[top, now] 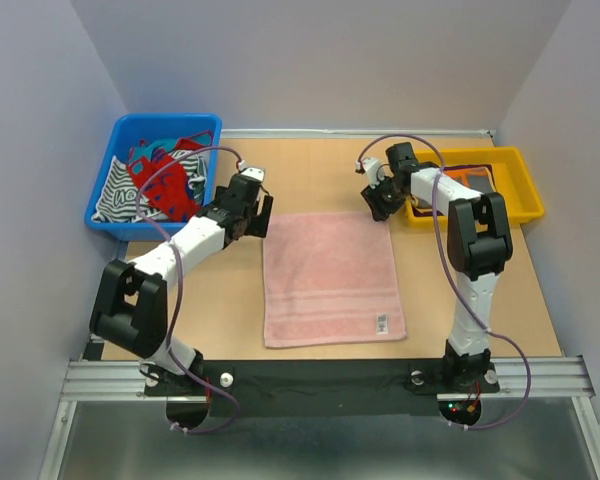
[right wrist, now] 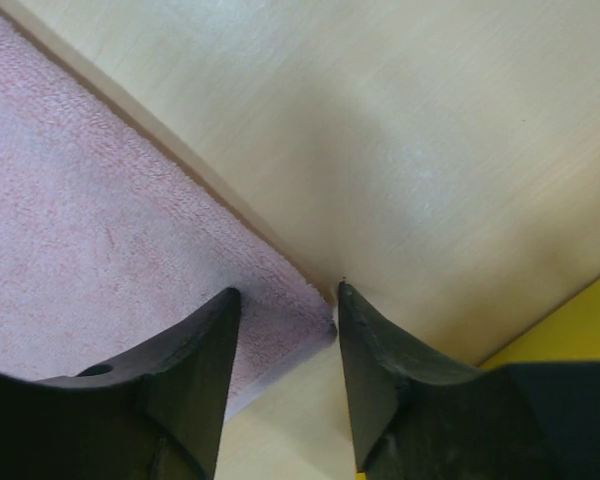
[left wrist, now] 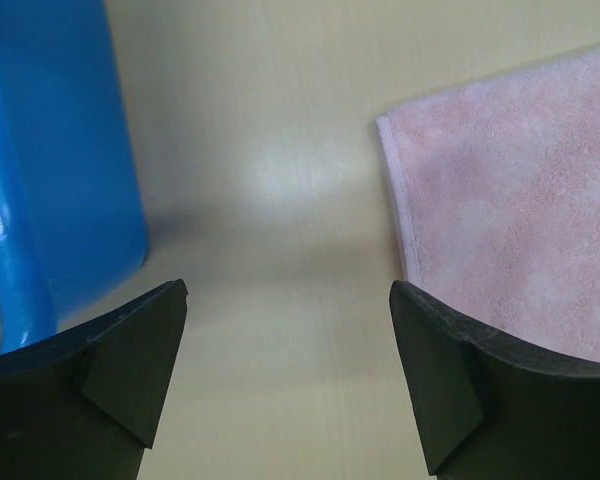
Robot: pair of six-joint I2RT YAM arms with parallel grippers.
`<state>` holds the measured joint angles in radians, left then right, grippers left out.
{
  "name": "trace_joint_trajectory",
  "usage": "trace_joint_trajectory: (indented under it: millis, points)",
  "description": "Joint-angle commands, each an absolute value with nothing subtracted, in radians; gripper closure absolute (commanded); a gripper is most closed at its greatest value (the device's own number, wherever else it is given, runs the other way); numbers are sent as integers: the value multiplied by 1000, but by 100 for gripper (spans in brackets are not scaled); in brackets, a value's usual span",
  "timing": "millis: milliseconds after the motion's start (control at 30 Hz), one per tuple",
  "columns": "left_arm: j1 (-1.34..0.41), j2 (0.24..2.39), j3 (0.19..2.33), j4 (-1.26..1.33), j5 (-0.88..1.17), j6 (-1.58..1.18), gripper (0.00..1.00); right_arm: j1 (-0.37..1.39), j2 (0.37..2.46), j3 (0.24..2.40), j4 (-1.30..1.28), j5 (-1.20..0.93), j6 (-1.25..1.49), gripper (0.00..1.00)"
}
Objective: Fold and stack the towels
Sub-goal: Fold the towel
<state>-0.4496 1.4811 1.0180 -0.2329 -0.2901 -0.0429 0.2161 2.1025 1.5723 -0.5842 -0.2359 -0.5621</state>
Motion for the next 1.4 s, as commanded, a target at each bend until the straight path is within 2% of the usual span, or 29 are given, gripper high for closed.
trace_joint_trajectory:
  millis: [0,67,200,333,367,433,567,767,967,1000,1300,1367]
  points:
    - [-445,1561,1112,-250,-253,-11,6,212,2158,1592,-666,-238,-584,56]
    - [-445,1614,1207,-284,-239,18,6,212,2163,1591,-678,-264,-586,60]
    - [-443,1673,1262,-272,-235,86,8,212,2161,1582,-692,-281,-601,60]
    - [-420,1765,1339,-279,-149,167,8,212,2161,1572,-704,-293,-614,85]
    - [-416,1782,1353,-287,-134,181,8,213,2161,1569,-706,-295,-614,89]
    - [-399,1830,1403,-319,-68,216,10,212,2163,1569,-709,-301,-614,88]
    - [-387,1890,1462,-368,26,276,11,212,2168,1572,-713,-319,-617,96]
    - [-377,1977,1529,-451,104,325,16,212,2169,1575,-719,-321,-618,96]
    - [-374,2006,1508,-402,106,334,20,210,2172,1578,-722,-327,-614,96]
    - [-373,2016,1512,-403,100,331,23,212,2175,1578,-723,-327,-614,96]
    - [-354,2117,1537,-408,167,322,25,212,2168,1571,-727,-322,-614,96]
    - [-348,2140,1532,-423,198,327,27,213,2166,1571,-727,-321,-612,96]
